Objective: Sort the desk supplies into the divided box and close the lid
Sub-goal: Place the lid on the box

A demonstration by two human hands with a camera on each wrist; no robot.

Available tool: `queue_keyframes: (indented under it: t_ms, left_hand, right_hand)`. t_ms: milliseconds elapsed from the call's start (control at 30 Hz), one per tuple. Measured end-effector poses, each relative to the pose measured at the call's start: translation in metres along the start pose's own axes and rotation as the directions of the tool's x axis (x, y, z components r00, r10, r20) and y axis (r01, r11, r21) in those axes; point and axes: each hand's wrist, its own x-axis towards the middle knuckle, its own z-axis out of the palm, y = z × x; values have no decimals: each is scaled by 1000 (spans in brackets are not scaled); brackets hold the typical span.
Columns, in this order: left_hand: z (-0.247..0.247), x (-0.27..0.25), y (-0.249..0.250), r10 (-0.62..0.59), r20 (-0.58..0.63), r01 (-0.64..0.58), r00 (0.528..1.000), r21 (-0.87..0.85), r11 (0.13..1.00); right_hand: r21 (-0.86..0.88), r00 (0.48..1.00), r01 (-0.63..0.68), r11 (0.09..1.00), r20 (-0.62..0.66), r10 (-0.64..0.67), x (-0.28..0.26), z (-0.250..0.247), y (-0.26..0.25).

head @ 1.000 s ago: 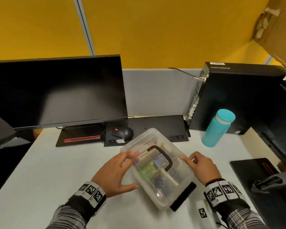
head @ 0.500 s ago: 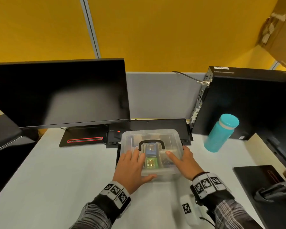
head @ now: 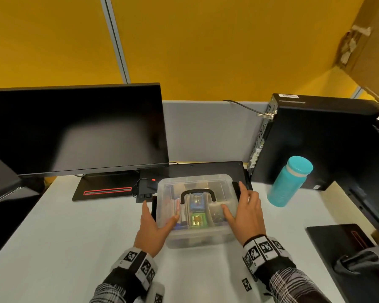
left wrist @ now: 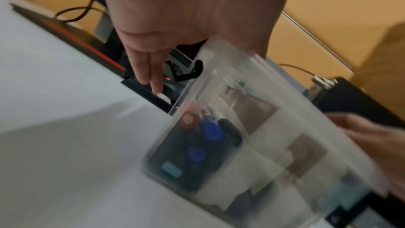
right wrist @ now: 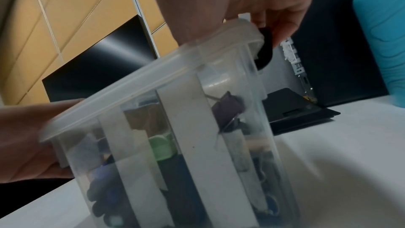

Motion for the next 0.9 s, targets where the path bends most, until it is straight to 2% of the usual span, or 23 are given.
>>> queue_keyframes:
  t_ms: [67,100,167,300,400,533,667,900]
  left_hand:
    - [-2,6,2,-108,40,109,993,-37,993]
    - [-3,8,2,-119,47,121,992,-36,992]
    - [-5,10,3,-41,31,42,999,-34,999]
    - [-9,12,7,119,-43,-114,992,113,987]
    - [-10,15,8,144,-40,-135,989,172,976]
    - [-4,15,12,104,22,-105,994,50,993]
    - [-1,15,14,75,27,-77,997,79,994]
    - [-3,13,15,95,39,-100,995,130,987]
  right_hand:
    - [6,996,-59,998,71,59,4,1,0]
    - [18,989,-99,995,116,96,6,1,0]
    - [40,973,-147,988,183,138,7,2,0]
    - [84,978,-121,989,183,104,5,1,1]
    - [182,966,-123,976,249,75,6,1,0]
    - [200,939,-135,970,340,61,11,-1,1]
    - [161,935,-109,981,351,46,11,-1,1]
    - [220,945,-115,969,326,38,9,1,3]
